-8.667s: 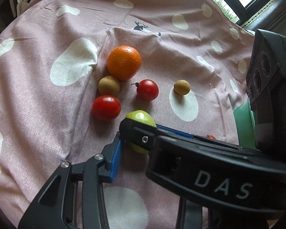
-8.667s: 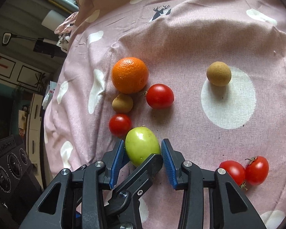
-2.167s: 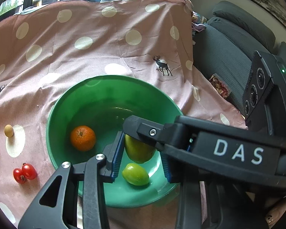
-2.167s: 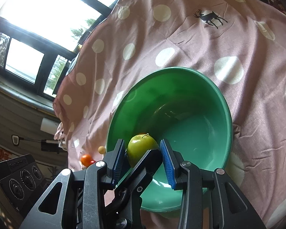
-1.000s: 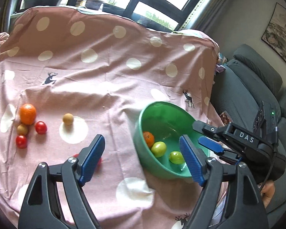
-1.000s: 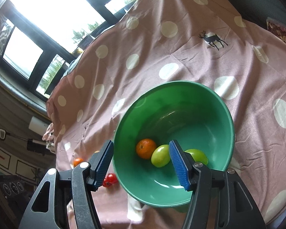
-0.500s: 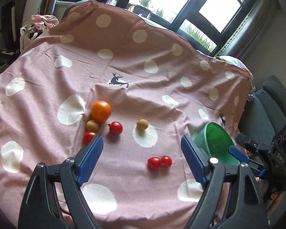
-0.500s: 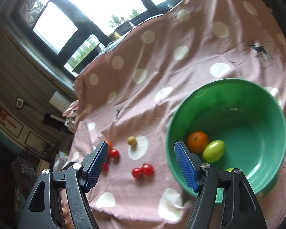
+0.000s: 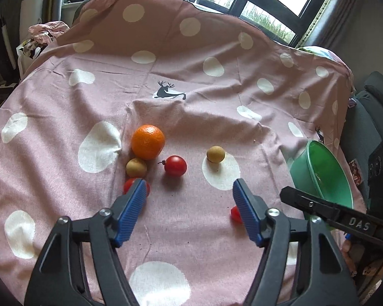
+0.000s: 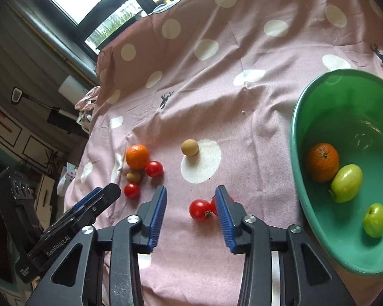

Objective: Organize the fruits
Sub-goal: 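Move the right tool back to the red tomato, then close the right tool on the red tomato, then carry the red tomato with the right tool over the green bowl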

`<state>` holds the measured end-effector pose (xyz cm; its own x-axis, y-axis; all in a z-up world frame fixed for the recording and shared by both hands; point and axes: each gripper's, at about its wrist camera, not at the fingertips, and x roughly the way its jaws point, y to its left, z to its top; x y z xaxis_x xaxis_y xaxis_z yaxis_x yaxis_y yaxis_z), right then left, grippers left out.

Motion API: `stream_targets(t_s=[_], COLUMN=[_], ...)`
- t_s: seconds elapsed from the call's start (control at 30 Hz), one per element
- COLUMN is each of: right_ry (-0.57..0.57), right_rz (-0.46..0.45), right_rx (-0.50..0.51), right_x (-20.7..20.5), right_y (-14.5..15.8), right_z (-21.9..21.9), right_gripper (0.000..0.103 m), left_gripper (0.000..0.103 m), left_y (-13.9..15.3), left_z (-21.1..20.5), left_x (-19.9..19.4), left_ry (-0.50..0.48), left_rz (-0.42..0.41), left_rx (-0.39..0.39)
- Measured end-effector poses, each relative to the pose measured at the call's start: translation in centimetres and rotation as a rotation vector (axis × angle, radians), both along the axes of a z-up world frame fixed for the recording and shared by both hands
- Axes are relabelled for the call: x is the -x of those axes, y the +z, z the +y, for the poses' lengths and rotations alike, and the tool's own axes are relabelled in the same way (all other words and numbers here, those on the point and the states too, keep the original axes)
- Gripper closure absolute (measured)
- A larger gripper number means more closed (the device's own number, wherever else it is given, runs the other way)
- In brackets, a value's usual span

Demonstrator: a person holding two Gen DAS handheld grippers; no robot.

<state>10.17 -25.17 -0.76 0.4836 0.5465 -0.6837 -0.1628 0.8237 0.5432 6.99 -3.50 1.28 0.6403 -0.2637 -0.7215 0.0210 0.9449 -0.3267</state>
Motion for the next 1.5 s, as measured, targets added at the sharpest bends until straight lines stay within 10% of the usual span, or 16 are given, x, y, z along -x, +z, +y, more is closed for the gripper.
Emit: stream_targets(t_s=[0.13,0.47,1.5], right_ry=[-0.011,-0.031,-0.073], right_rz=[0.032,0.055,0.028], right_rx=[0.072,0.204,0.089], right_x=[-0.6,-1.7,-0.7], right_y=[-1.5,-3.8,-2.2], right_z=[0.7,2.0,0.1], right_gripper=[0.069,0.075,0.075], left_gripper=[0.057,0.058,0.07], left_y=[-0.2,-2.4,-5.9], left_z=[-0.6,-1.3,-5.7], left_x=[-1.3,-1.5,-0.6], left_ry=[-0.004,-0.04,-0.175], left_rz=[0.032,0.059,0.137], left_rx=[-0.003,-0.019,-0.106])
